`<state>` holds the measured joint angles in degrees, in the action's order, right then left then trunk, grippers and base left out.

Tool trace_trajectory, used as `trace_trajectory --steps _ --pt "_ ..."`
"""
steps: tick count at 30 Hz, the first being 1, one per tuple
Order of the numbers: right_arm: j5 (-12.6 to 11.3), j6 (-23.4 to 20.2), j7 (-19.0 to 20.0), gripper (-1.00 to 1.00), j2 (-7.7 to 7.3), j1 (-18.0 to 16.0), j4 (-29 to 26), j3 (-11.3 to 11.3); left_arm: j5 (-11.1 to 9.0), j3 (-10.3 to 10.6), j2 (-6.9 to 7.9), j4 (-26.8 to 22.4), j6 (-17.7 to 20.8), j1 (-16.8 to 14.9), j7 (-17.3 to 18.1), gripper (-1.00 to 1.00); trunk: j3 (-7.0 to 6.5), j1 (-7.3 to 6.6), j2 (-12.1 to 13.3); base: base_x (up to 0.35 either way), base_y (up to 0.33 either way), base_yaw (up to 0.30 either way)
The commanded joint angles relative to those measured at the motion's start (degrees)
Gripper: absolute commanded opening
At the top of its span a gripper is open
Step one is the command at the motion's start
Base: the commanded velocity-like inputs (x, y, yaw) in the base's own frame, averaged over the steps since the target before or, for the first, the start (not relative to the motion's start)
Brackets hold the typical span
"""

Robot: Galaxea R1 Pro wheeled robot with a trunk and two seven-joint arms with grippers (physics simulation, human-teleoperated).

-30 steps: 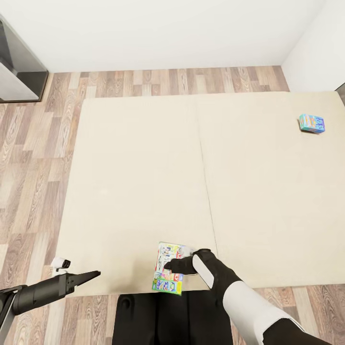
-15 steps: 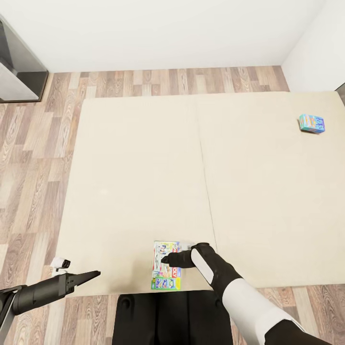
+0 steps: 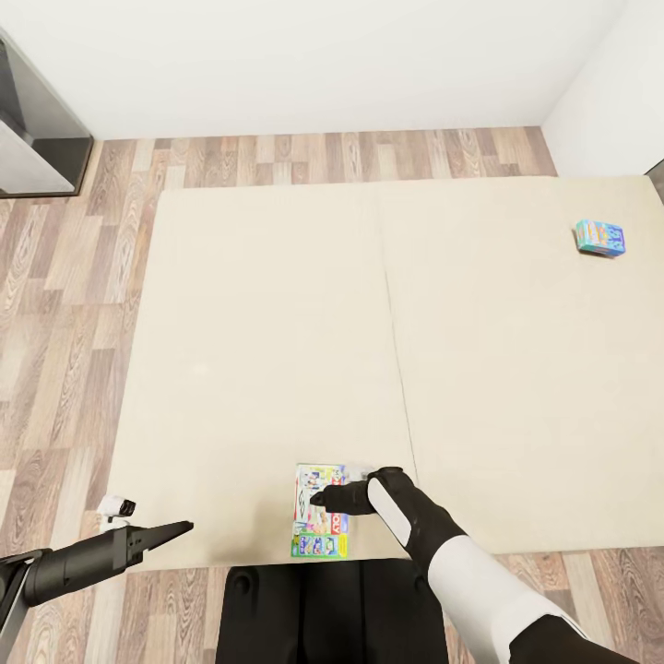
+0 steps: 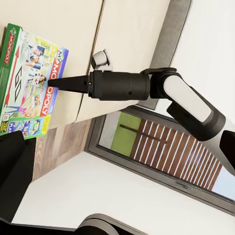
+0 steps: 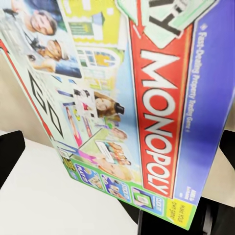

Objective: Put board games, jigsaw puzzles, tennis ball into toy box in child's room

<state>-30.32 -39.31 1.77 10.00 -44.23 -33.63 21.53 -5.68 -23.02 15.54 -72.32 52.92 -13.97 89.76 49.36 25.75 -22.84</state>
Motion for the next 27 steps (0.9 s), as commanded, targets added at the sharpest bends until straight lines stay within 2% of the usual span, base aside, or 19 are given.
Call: trace_trajectory --steps 1,13,21,27 --pt "0.3 -0.2 0.2 1.0 0.0 0.0 0.0 0.0 0.1 0.0 0.01 0.0 0.6 0.0 0.2 1.0 0.06 0.03 -0.1 0.0 0.0 0.0" --pt "0.1 -0.2 0.2 1.0 0.0 -0.1 0.0 0.1 0.0 0.0 0.01 0.0 0.6 0.0 0.2 1.0 0.06 0.03 -0.1 0.0 0.0 0.0" --pt "-2.0 -0.1 0.3 1.0 0.0 0.0 0.0 0.0 0.0 0.0 -0.07 0.0 0.6 0.0 0.2 1.0 0.06 0.03 -0.1 0.0 0.0 0.0" --pt "-2.6 1.0 0.3 1.0 0.0 -0.1 0.2 0.0 0.0 0.0 -0.07 0.0 0.6 0.0 0.2 1.0 0.06 0.03 -0.1 0.0 0.0 0.0"
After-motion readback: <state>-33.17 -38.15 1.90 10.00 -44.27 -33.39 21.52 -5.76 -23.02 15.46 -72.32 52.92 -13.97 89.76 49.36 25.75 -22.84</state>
